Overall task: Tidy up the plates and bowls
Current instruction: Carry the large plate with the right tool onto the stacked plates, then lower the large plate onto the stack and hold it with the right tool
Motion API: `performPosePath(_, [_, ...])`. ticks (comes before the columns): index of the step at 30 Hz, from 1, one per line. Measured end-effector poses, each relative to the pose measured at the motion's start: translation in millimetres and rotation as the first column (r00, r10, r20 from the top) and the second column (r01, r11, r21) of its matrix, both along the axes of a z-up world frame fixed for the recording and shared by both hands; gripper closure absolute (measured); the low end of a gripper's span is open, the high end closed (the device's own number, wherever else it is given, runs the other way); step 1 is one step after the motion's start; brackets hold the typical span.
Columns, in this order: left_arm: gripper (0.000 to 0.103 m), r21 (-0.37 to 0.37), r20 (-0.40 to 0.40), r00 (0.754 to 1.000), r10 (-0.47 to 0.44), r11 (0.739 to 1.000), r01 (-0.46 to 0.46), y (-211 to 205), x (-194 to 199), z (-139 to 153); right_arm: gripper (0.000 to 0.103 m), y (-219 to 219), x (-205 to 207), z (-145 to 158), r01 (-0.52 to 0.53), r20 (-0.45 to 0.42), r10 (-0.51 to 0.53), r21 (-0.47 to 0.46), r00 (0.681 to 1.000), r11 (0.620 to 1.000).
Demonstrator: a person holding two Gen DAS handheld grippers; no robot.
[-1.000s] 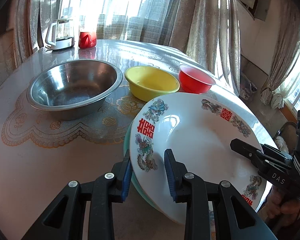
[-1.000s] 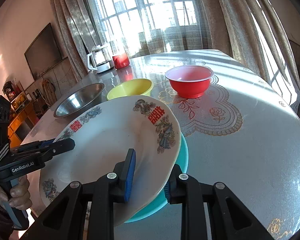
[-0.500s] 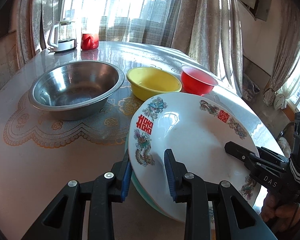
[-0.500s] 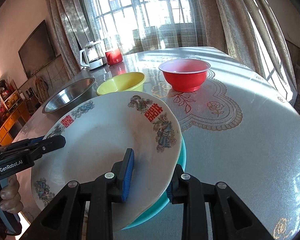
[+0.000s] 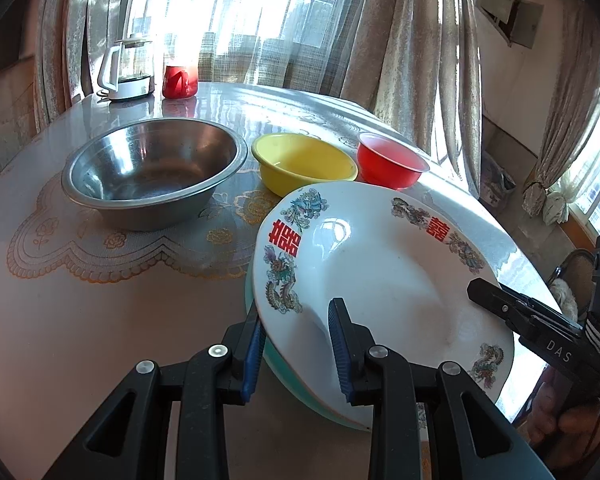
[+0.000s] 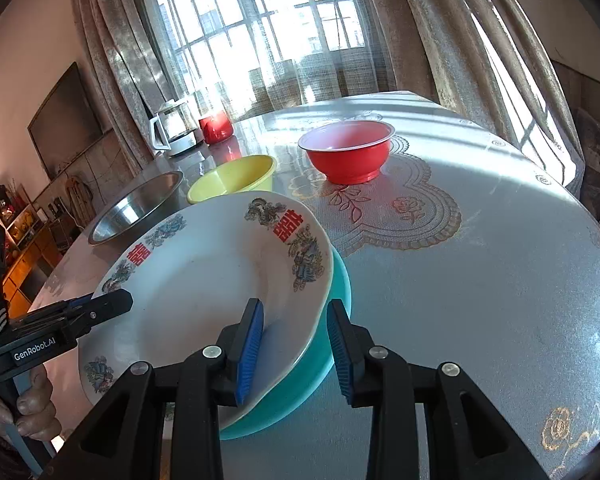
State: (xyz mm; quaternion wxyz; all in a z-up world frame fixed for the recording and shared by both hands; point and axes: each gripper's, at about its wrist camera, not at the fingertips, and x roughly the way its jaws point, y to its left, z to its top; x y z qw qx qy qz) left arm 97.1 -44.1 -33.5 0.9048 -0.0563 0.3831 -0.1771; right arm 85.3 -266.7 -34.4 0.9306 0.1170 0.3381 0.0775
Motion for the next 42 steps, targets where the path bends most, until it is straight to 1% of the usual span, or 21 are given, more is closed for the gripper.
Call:
performPosePath(1, [0.073,-0.008,-0.001,1.0,0.0,1.0,0.0,0.7,-0.5,-0.1,0.071,-0.8,-1.6,0.9,0.001,0.006,-0.001,0.004,1.0,1.0])
performPosePath(3, [0.073,-0.013,-0.001,1.0,-0.001,1.0,0.001,1.1,-2.2,-0.1,0.077,0.2,-3.5,1.8,-0.006,0.014,0.006,0.008,1.0,1.0])
performPosePath(4, [0.073,-0.009,0.0,1.0,0.0,1.0,0.0,0.4,-3.4,0.2,0.081,3.2,-4.2,2.6,-0.006,0.017,0.006,-0.004,1.0,1.0])
performPosePath(6, [0.073,-0.002,0.006,1.0,0.002,1.0,-0.002,-0.4,-5.3,0.9,0.081,6.7,-4.5,3.0,0.009,0.021,-0.009,-0.024,1.0,1.0])
performPosePath(11, [0.073,0.024,0.025,1.0,0.014,1.0,-0.014,-2.9,-9.5,4.3,0.081,5.6,-2.6,0.5,0.016,0.003,-0.016,0.001,1.0,1.0])
performPosePath(16, [0.073,0.03,0.027,1.0,0.016,0.999,-0.017,-3.5,-11.6,6.0,0.081,3.7,-1.8,-1.2,0.021,-0.005,-0.021,0.02,1.0,1.0])
performPosePath(19, [0.073,0.049,0.035,0.999,0.02,0.999,-0.022,-5.0,-13.8,7.4,0.081,3.4,-1.2,-1.5,0.023,-0.022,-0.022,0.036,1.0,0.999])
performPosePath(27, [0.073,0.06,0.034,0.999,0.027,0.998,-0.029,-5.3,-16.6,9.8,0.08,5.5,-2.6,-0.4,0.03,-0.033,-0.029,0.038,0.999,0.999])
performPosePath(34, [0.073,0.03,0.018,0.999,0.038,0.999,-0.039,1.1,-17.8,10.6,0.08,7.9,-5.4,1.3,0.035,-0.037,-0.034,0.027,0.999,0.999])
performPosePath(40, [0.071,-0.038,-0.023,0.998,0.052,0.998,-0.052,13.2,-12.8,9.1,0.08,8.3,-7.3,0.4,0.032,-0.046,-0.03,0.041,0.998,0.999])
performPosePath(42, [0.071,-0.033,-0.017,0.999,0.05,0.998,-0.051,12.9,-13.4,9.4,0.08,8.7,-7.3,0.5,0.031,-0.049,-0.029,0.04,0.998,0.999])
